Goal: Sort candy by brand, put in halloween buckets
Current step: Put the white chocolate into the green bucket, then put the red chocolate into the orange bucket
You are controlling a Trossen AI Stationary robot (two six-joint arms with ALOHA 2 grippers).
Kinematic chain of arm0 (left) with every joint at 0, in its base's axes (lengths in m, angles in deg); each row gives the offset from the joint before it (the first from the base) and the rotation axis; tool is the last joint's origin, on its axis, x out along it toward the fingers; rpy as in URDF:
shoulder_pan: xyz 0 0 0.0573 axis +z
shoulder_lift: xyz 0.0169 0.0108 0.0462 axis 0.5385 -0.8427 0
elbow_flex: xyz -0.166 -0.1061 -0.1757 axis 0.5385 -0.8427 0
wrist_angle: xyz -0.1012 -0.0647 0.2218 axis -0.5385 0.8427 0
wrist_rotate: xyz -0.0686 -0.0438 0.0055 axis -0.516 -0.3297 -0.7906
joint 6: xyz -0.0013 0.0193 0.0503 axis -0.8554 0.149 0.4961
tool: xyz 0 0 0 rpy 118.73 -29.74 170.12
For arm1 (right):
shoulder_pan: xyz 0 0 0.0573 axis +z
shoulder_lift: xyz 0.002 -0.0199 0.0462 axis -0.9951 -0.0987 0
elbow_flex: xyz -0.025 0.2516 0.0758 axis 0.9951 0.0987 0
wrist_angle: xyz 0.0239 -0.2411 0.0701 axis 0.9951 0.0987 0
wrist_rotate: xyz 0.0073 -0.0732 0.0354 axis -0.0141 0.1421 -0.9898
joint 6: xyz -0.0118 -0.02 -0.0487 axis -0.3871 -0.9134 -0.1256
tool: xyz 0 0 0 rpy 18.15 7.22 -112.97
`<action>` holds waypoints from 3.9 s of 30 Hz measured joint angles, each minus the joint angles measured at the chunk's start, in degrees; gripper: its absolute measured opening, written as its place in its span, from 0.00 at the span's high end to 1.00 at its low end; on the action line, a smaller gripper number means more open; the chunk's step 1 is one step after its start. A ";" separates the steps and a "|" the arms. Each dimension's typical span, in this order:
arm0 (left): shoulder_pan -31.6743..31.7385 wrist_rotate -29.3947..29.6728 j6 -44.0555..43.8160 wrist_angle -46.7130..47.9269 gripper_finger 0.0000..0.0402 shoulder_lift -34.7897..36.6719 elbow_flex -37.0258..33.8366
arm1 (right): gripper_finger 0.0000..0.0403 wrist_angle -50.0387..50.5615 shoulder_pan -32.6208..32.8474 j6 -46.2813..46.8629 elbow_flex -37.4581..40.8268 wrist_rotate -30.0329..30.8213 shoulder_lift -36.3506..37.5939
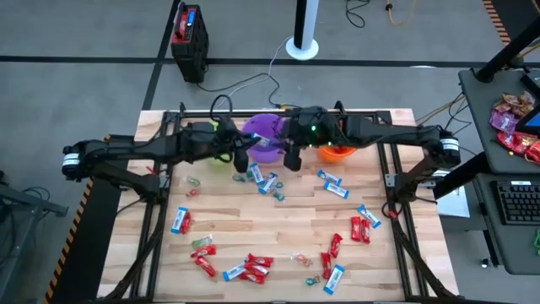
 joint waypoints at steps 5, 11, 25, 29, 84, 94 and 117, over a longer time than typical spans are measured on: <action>4.56 0.71 3.45 20.39 0.97 0.11 7.20 | 0.59 1.54 -5.88 0.77 0.00 -4.66 1.82; 12.83 -0.06 5.79 44.74 0.97 -0.24 13.15 | 0.54 2.74 -16.13 6.40 0.00 -8.63 1.98; 25.42 -15.11 19.07 49.74 0.97 -2.17 11.68 | 0.61 2.01 -32.31 10.62 0.00 -25.75 -0.30; 27.72 -15.09 20.85 50.39 0.97 -3.37 8.95 | 0.64 3.40 -32.34 10.53 0.00 -25.41 -0.31; 26.57 -16.45 6.18 43.26 0.53 -7.34 29.87 | 0.58 25.38 28.25 88.14 44.10 -16.24 11.51; 26.60 -16.06 6.71 43.35 0.53 -7.32 29.87 | 0.60 16.47 28.20 84.75 46.16 -16.90 3.18; 26.62 -19.85 14.83 45.75 0.53 -9.48 29.78 | 0.91 17.07 13.29 51.66 29.70 3.26 17.79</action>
